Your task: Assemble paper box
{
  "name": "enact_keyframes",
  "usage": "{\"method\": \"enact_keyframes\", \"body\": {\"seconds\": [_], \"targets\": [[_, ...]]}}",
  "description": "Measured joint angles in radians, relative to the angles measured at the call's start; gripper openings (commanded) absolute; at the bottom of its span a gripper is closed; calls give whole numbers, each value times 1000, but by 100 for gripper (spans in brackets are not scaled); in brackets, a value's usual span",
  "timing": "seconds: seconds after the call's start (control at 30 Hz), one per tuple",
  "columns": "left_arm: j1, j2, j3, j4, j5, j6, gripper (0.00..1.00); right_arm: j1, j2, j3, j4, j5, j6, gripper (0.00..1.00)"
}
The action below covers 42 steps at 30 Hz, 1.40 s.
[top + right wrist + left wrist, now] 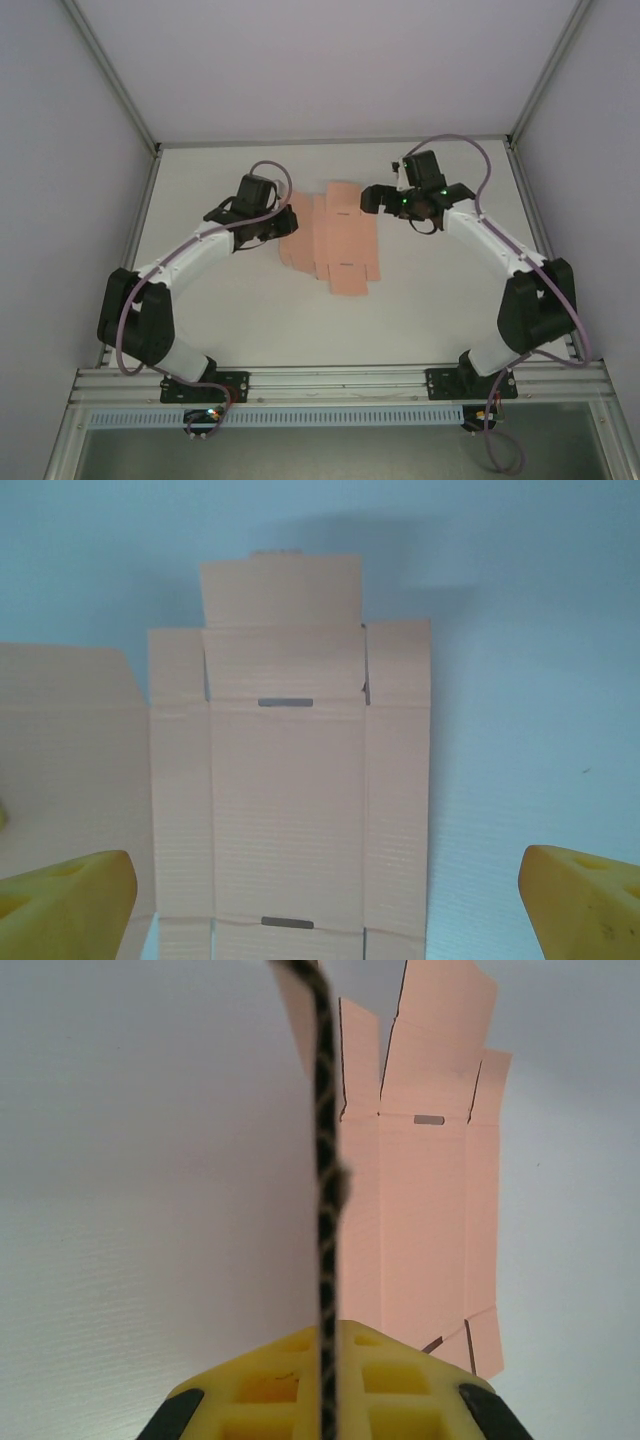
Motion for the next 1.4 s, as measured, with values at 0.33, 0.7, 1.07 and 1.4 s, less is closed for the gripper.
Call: {"method": "enact_keyframes", "body": {"seconds": [0.33,0.7,1.07,1.4], "targets": [[-2,-114,-42,34,58,46,0,-111,-219,-327,124,-129,-23,100],[-2,-196,-42,65,169,60,0,-153,-140,-430,335,-415,-6,100],[4,-272,-16,173,311,-2,0,-155,-69,-431,510,-590,12,99],[32,-275,-16,259,384,-79,0,-155,-69,-452,774,-762,158,92]]}}
